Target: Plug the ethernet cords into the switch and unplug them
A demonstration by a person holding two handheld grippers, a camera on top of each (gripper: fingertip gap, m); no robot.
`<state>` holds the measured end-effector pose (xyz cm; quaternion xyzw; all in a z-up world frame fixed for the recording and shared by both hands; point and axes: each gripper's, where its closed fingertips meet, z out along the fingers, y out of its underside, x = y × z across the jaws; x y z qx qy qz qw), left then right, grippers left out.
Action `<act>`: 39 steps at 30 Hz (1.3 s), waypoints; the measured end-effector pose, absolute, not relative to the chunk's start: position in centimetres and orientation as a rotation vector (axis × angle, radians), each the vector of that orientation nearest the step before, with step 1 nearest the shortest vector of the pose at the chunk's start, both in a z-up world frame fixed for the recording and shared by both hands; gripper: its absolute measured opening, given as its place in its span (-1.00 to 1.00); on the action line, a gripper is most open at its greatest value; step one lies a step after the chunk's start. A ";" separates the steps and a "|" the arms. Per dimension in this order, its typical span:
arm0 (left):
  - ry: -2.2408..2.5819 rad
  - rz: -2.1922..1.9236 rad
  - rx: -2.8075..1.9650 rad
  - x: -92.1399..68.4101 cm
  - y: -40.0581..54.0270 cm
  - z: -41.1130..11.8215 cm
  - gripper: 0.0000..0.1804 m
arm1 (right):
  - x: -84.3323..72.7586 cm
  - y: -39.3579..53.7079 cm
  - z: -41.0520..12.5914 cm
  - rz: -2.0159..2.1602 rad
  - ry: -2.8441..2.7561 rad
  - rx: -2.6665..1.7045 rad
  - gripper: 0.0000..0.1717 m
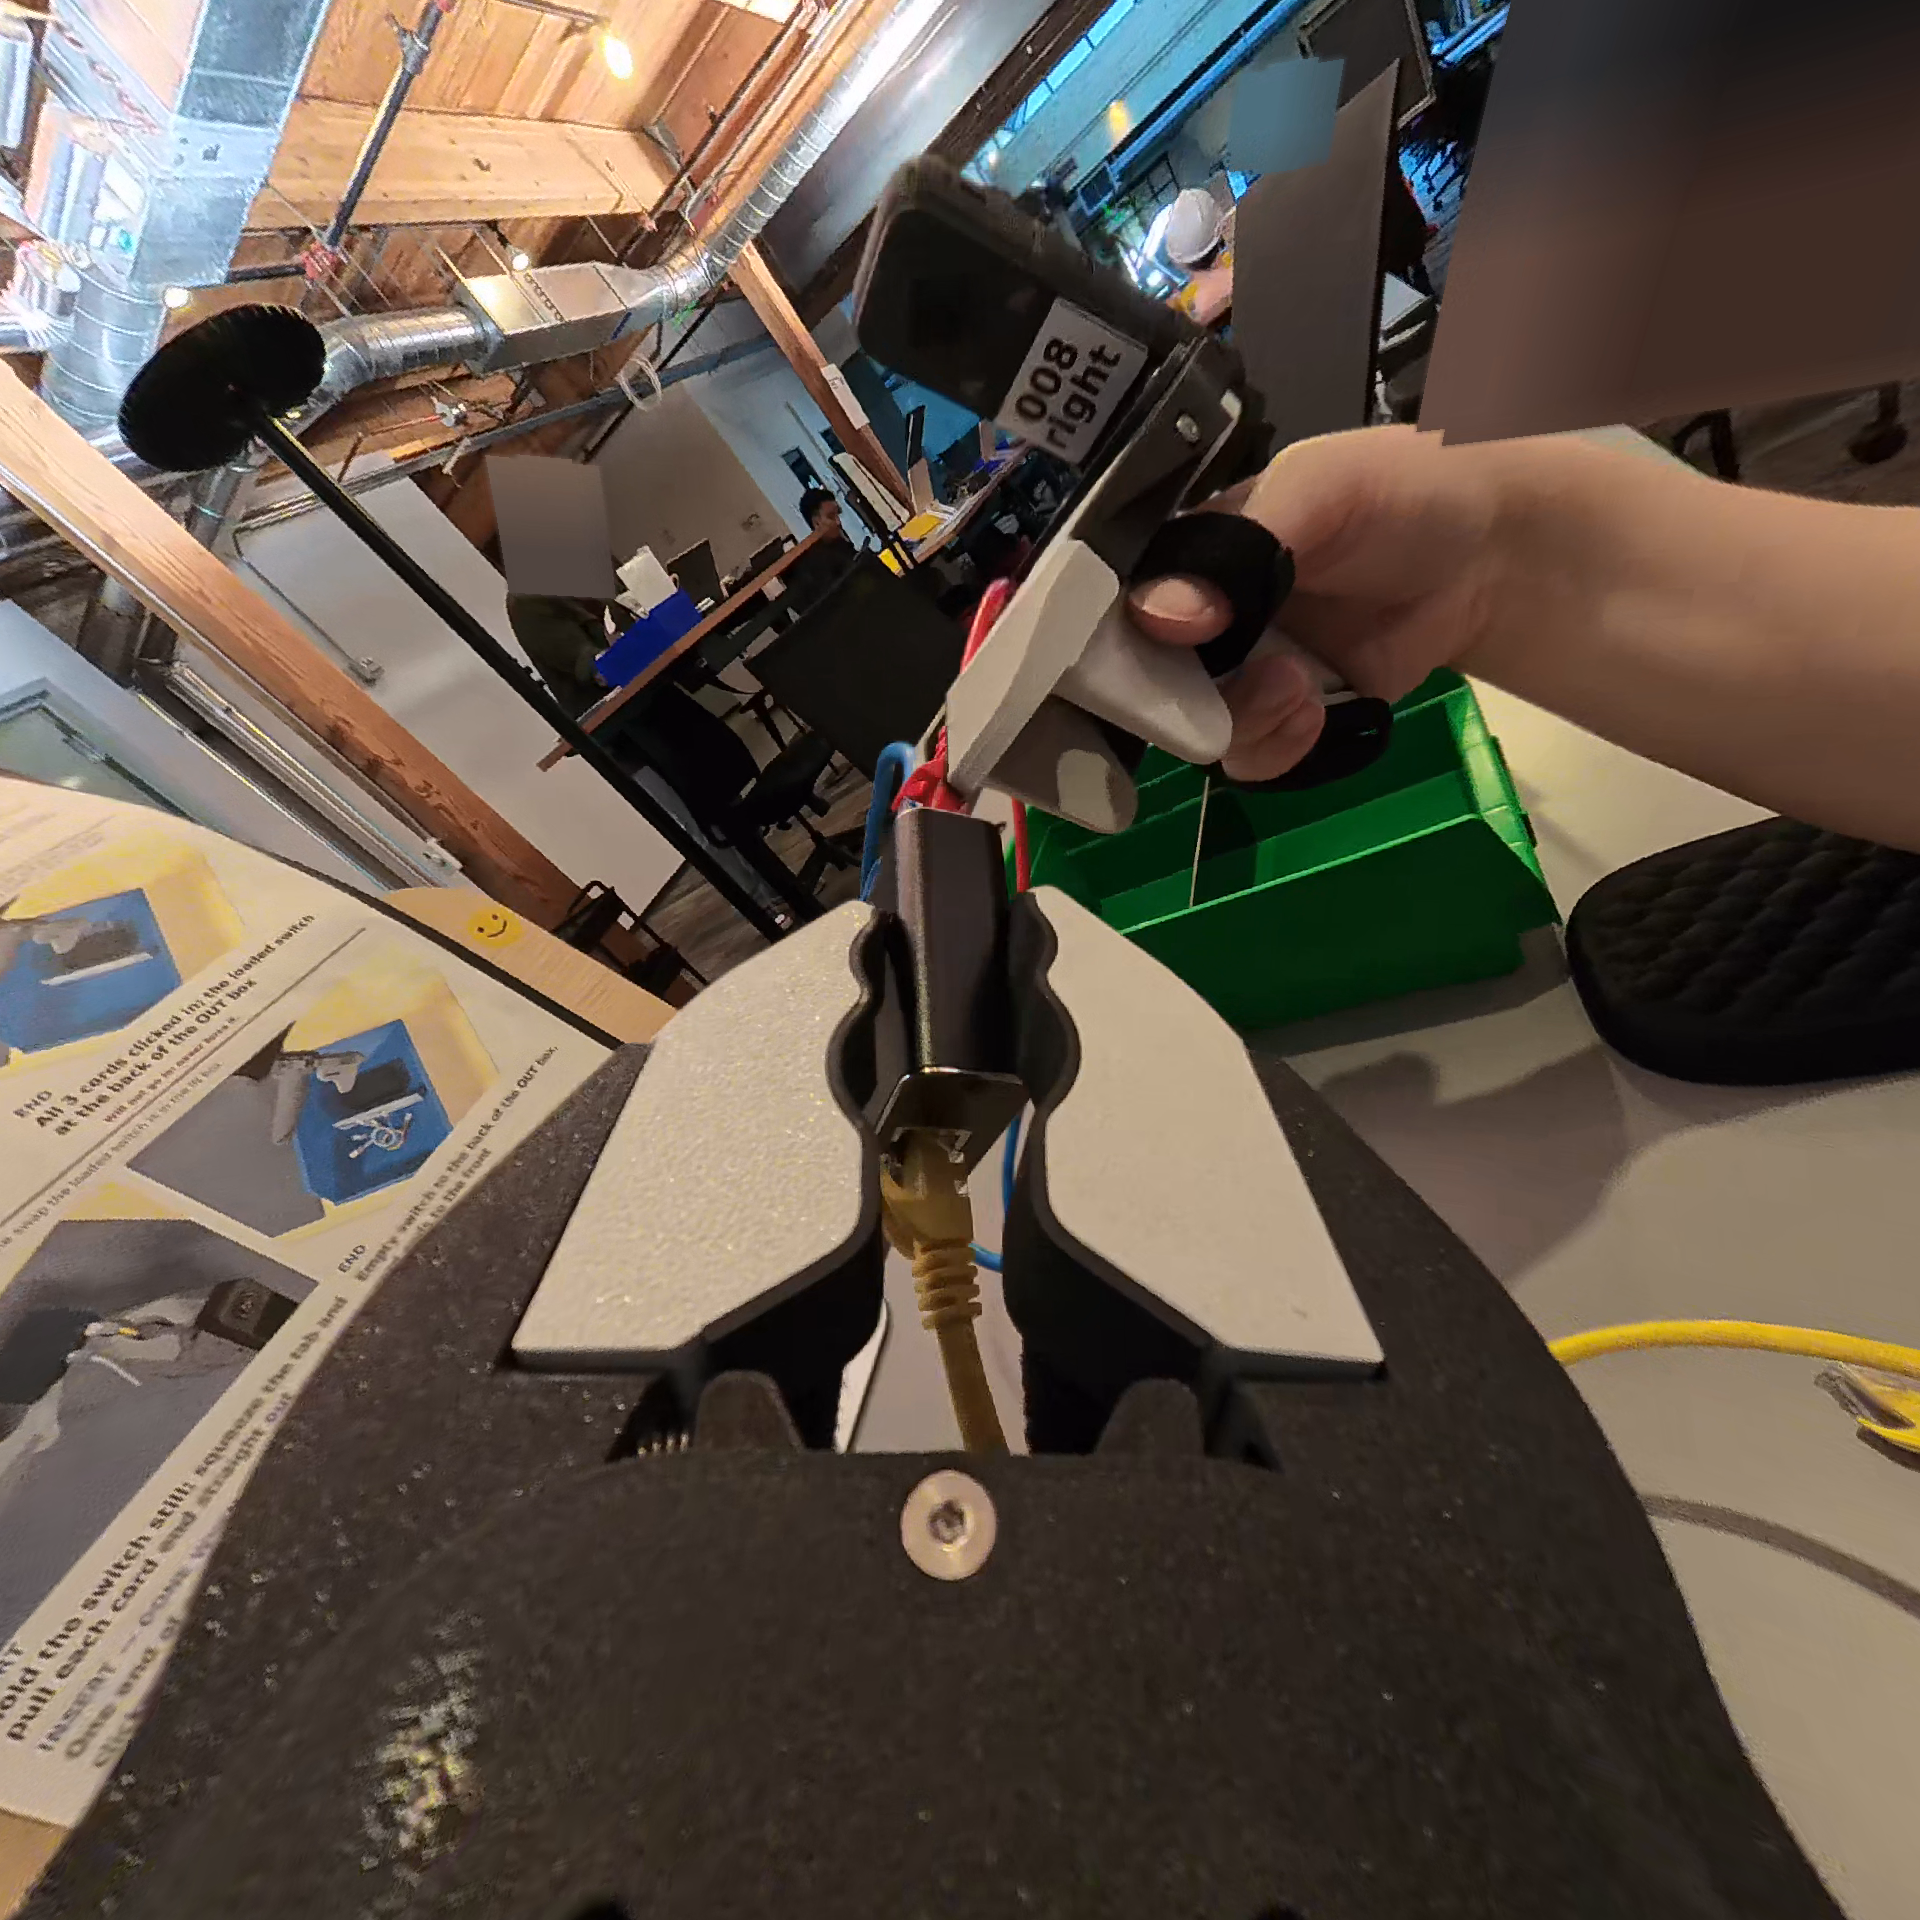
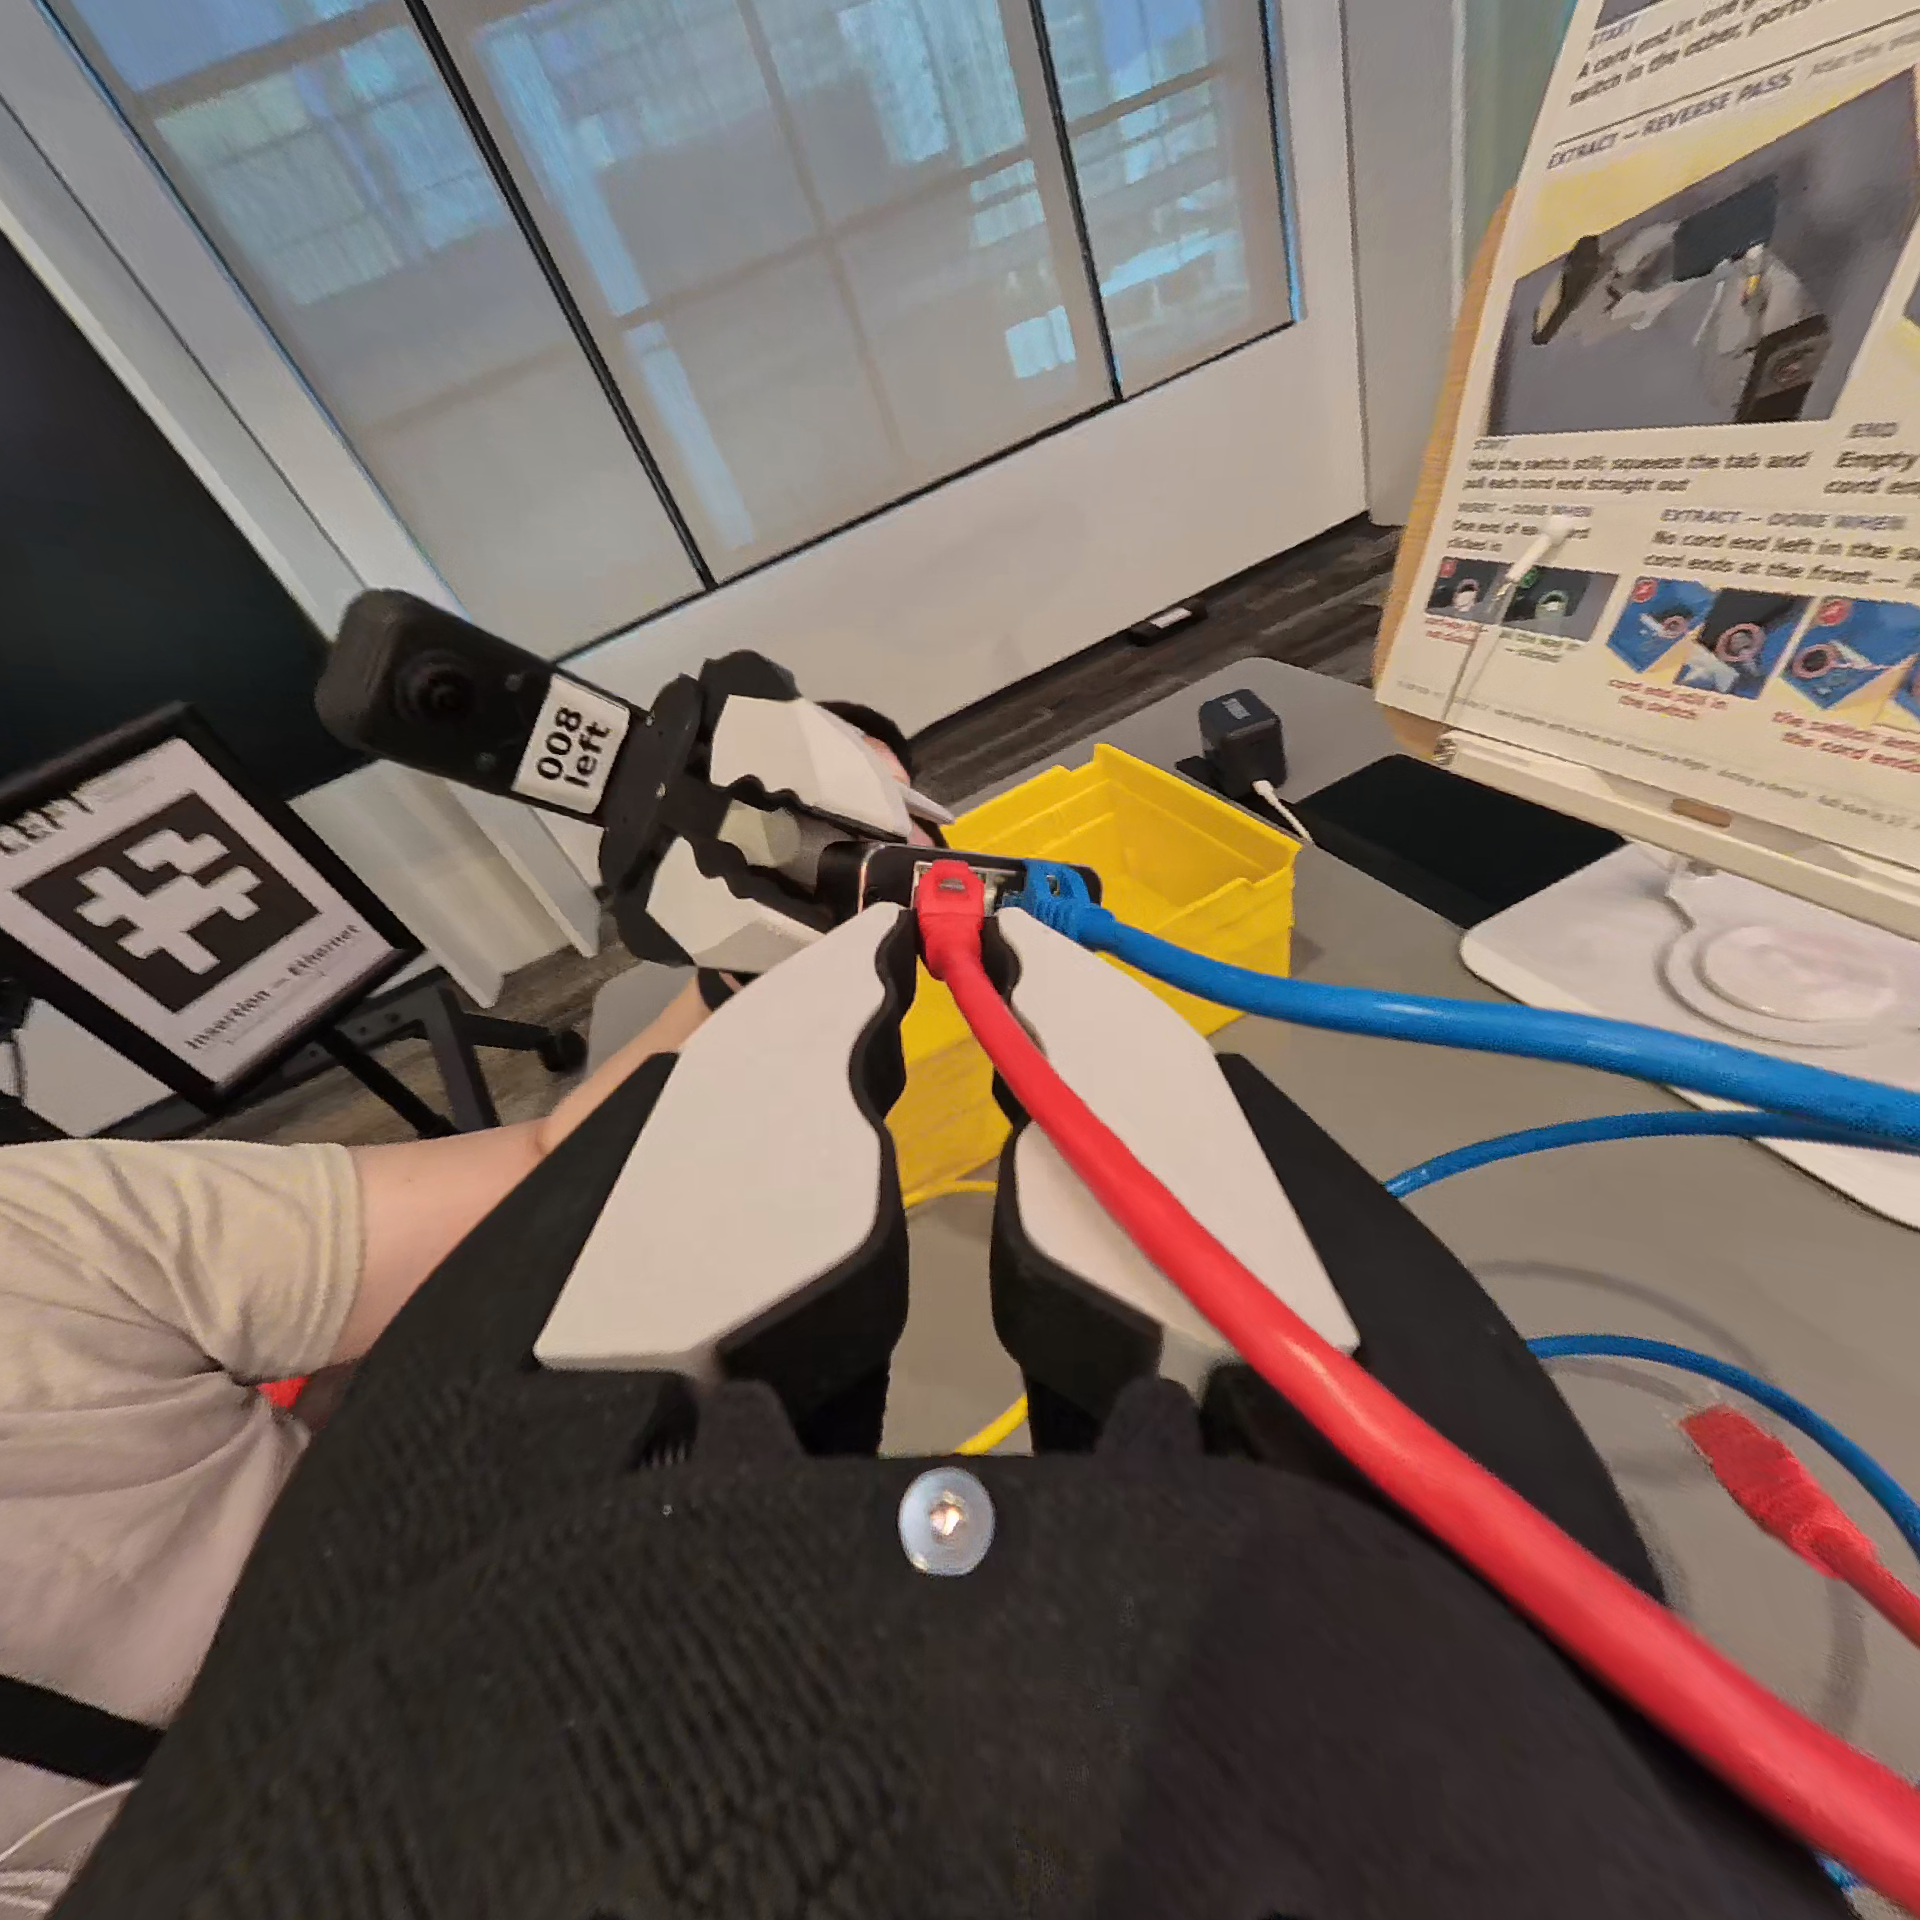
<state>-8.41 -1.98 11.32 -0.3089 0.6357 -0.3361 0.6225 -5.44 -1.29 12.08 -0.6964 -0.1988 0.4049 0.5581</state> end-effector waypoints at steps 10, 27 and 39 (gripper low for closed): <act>1.455 -0.549 -0.674 -8.2 -1.7 11.2 -0.76 | -5.5 -1.0 12.3 0.906 -0.457 -1.631 -0.86; 1.429 -0.299 -0.650 -7.5 -2.0 11.4 -0.74 | -6.8 -2.3 13.1 0.615 -0.529 -1.678 -0.86; 1.375 -0.202 -0.522 -7.7 -4.8 13.1 -0.74 | -7.0 -5.2 14.5 0.686 -0.590 -1.659 -0.79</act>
